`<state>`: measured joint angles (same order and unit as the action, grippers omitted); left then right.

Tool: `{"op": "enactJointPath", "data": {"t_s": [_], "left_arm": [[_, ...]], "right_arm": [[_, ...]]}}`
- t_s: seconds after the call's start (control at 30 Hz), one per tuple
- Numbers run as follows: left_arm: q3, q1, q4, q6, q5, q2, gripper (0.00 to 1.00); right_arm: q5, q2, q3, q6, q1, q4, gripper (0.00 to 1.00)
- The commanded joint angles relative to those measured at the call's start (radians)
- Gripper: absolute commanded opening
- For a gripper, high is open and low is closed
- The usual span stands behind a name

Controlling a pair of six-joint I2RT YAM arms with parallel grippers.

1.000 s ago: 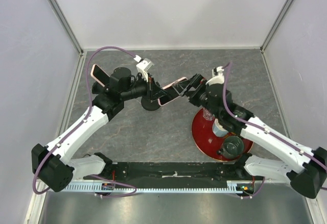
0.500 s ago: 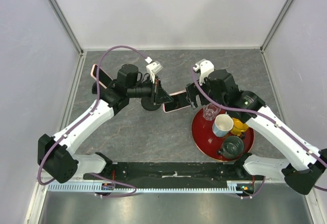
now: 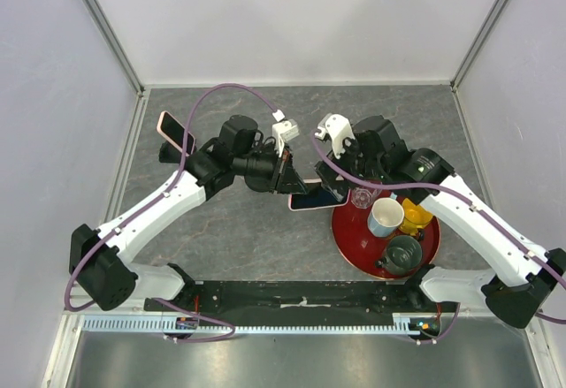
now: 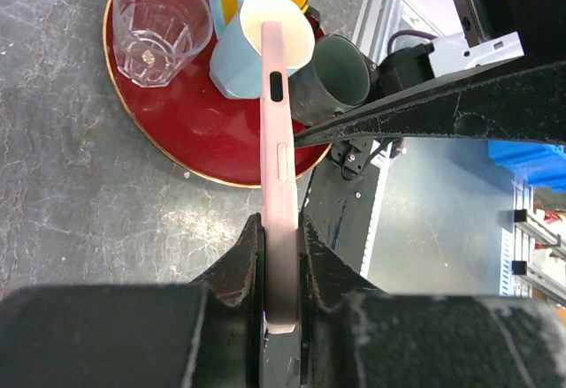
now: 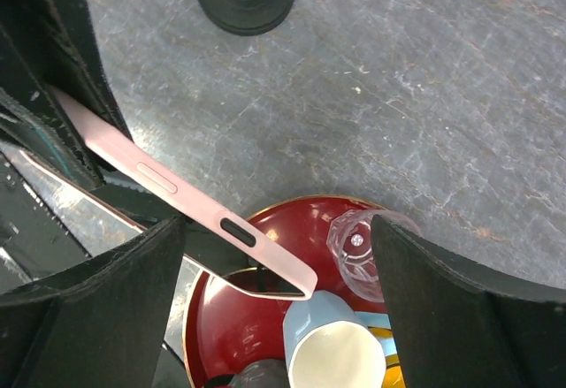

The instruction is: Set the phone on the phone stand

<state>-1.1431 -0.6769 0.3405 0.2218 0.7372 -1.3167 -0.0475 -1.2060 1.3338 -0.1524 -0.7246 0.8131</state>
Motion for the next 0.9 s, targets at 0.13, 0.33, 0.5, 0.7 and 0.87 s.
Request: {"op": "enactJointPath", "data": {"t_s": [0.13, 0.33, 0.5, 0.7, 0.87], "left_arm": [[-0.075, -0.026, -0.028, -0.088, 0.134, 0.014, 0.02], [-0.069, -0.03, -0.012, -0.157, 0.134, 0.046, 0.02], [-0.058, -0.033, -0.02, -0.193, 0.171, 0.077, 0.02], [-0.043, -0.043, -0.035, -0.211, 0.195, 0.106, 0.02], [-0.046, -0.043, -0.034, -0.208, 0.172, 0.114, 0.02]], "right_arm": [[-0.187, -0.043, 0.031, -0.101, 0.001, 0.081, 0.81], [-0.409, -0.047, 0.012, -0.121, 0.002, 0.112, 0.71], [-0.503, -0.059, -0.028, -0.101, 0.004, 0.103, 0.6], [-0.62, -0.081, -0.062, -0.096, 0.004, 0.095, 0.41], [-0.73, -0.072, -0.108, -0.072, 0.004, 0.044, 0.27]]}}
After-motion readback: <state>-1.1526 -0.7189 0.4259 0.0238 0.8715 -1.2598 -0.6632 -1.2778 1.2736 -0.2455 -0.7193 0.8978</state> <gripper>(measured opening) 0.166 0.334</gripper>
